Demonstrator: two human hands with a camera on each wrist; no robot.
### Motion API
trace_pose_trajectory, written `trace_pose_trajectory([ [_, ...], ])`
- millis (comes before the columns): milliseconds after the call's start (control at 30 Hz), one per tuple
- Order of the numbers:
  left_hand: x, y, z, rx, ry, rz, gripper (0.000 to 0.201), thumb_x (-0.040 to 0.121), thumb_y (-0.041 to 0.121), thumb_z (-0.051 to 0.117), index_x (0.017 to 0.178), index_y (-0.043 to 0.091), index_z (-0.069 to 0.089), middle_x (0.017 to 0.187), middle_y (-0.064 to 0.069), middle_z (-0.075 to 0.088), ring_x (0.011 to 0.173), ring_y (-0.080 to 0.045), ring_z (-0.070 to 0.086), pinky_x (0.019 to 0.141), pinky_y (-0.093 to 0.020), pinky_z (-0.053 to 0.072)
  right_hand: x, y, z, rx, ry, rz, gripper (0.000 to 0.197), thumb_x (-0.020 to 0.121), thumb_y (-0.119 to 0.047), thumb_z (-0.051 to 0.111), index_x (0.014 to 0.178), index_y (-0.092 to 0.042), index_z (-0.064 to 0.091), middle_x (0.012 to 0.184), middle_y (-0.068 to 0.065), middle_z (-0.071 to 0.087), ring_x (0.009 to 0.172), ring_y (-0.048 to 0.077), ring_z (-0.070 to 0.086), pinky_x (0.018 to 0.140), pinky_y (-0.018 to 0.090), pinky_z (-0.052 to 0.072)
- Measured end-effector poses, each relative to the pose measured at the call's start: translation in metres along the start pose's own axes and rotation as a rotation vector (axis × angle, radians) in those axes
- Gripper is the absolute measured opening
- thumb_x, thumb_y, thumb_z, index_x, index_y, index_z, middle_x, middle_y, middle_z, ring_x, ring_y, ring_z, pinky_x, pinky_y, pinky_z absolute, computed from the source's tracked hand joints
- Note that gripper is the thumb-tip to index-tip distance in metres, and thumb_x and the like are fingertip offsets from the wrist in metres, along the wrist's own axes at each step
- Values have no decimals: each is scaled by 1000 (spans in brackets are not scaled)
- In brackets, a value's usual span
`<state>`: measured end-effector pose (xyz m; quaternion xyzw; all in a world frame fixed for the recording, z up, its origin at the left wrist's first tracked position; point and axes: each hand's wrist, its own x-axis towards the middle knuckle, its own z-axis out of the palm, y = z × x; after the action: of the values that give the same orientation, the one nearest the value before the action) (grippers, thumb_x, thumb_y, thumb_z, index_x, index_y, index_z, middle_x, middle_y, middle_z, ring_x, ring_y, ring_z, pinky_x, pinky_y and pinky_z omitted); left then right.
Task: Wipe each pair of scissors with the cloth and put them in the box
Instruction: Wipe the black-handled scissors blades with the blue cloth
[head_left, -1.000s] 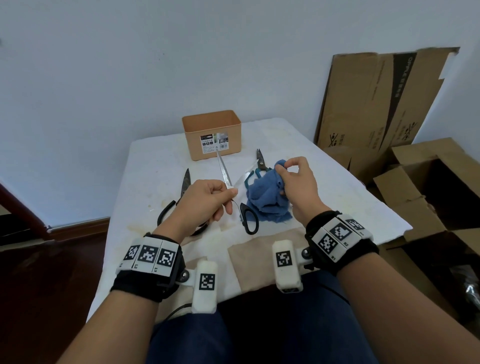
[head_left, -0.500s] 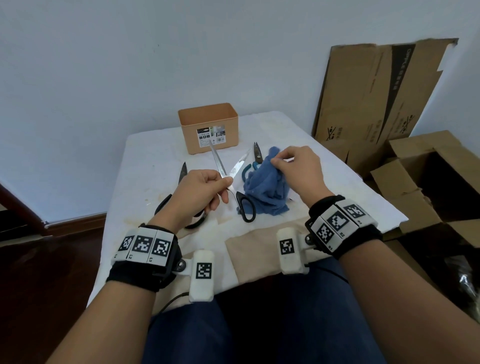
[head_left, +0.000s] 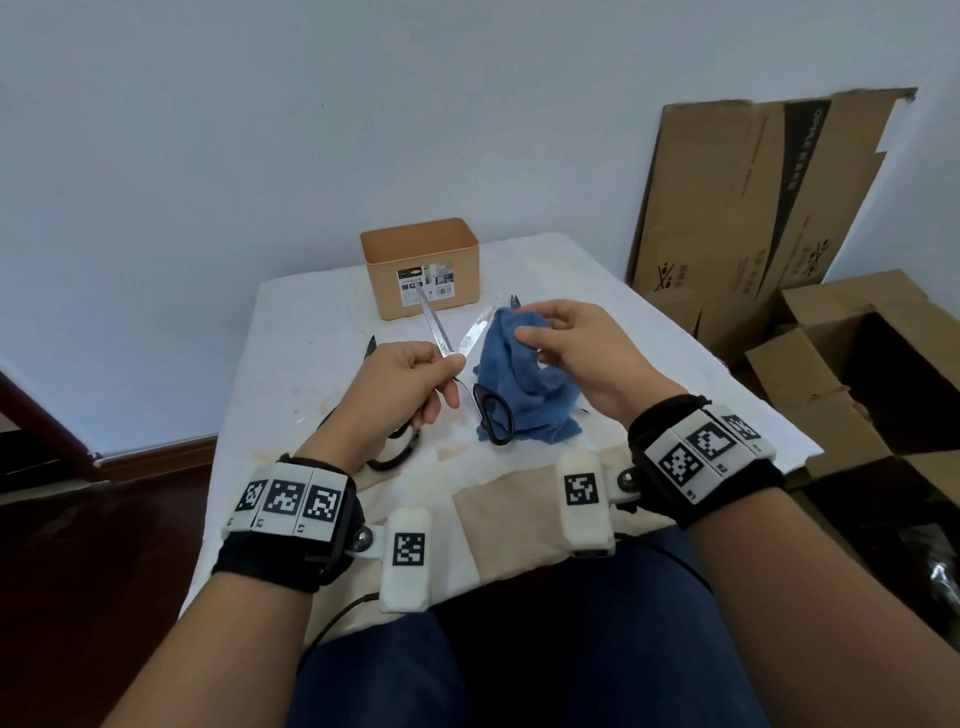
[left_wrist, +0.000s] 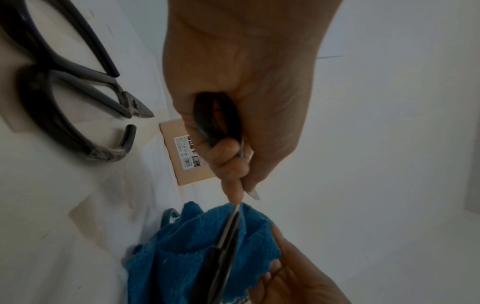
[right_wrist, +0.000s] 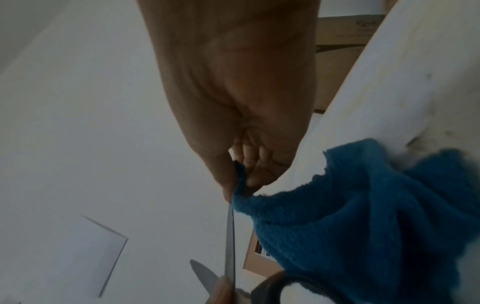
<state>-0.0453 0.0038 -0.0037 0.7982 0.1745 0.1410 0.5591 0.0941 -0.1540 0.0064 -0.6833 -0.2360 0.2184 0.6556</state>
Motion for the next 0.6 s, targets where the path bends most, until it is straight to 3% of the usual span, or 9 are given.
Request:
trace_pose_trajectory([
  [100, -1, 2, 2, 17, 2, 5, 32, 98, 23, 61, 78, -2, 60, 66, -4, 69, 39, -12, 44, 42, -23, 34, -4, 3, 8, 60, -1, 26, 18, 93, -8, 62, 109, -2, 69, 84, 8, 64, 66, 9, 55, 63, 17, 47],
  [200, -1, 3, 6, 37, -5, 13, 35, 98, 24, 61, 84, -9, 61, 66, -3, 69, 41, -13, 46, 42, -24, 36, -6, 3, 18, 138, -26, 55, 15, 92, -12, 64, 105, -8, 71, 93, 15, 64, 83, 25, 53, 78, 30, 48],
  [267, -1, 4, 8, 52, -9, 14, 35, 99, 24, 61, 85, -9, 61, 63, 0, 69, 42, -13, 47, 42, -23, 38, -7, 3, 23, 126, -22, 80, 19, 92, -13, 65, 109, -7, 67, 93, 14, 64, 86, 26, 53, 78, 34, 49],
  [400, 0, 4, 10, 38, -6, 23, 34, 99, 24, 61, 86, -8, 62, 66, -2, 70, 42, -12, 48, 41, -21, 37, -10, 5, 30, 82, -26, 105, 16, 93, -14, 64, 107, -7, 61, 89, 8, 66, 78, 19, 63, 63, 26, 54],
  [500, 1, 4, 12, 32, -9, 34, 30, 98, 22, 60, 84, -4, 62, 66, -3, 70, 41, -11, 47, 40, -19, 35, -13, 5, 33, 109, -27, 156, 22, 94, -17, 64, 110, -4, 56, 83, 7, 63, 53, 8, 65, 40, 20, 48],
  [533, 1, 4, 13, 33, -11, 38, 28, 98, 21, 60, 83, -2, 62, 67, -4, 70, 41, -11, 47, 40, -18, 35, -14, 4, 34, 117, -29, 166, 22, 94, -17, 64, 110, -3, 56, 77, 5, 63, 47, 6, 64, 38, 19, 46],
  [600, 1, 4, 13, 53, -15, 44, 28, 98, 22, 60, 82, -1, 62, 67, -5, 71, 41, -11, 47, 39, -18, 34, -12, 4, 36, 75, -28, 144, 17, 94, -18, 64, 104, -4, 59, 71, 3, 66, 50, 8, 65, 41, 21, 48],
])
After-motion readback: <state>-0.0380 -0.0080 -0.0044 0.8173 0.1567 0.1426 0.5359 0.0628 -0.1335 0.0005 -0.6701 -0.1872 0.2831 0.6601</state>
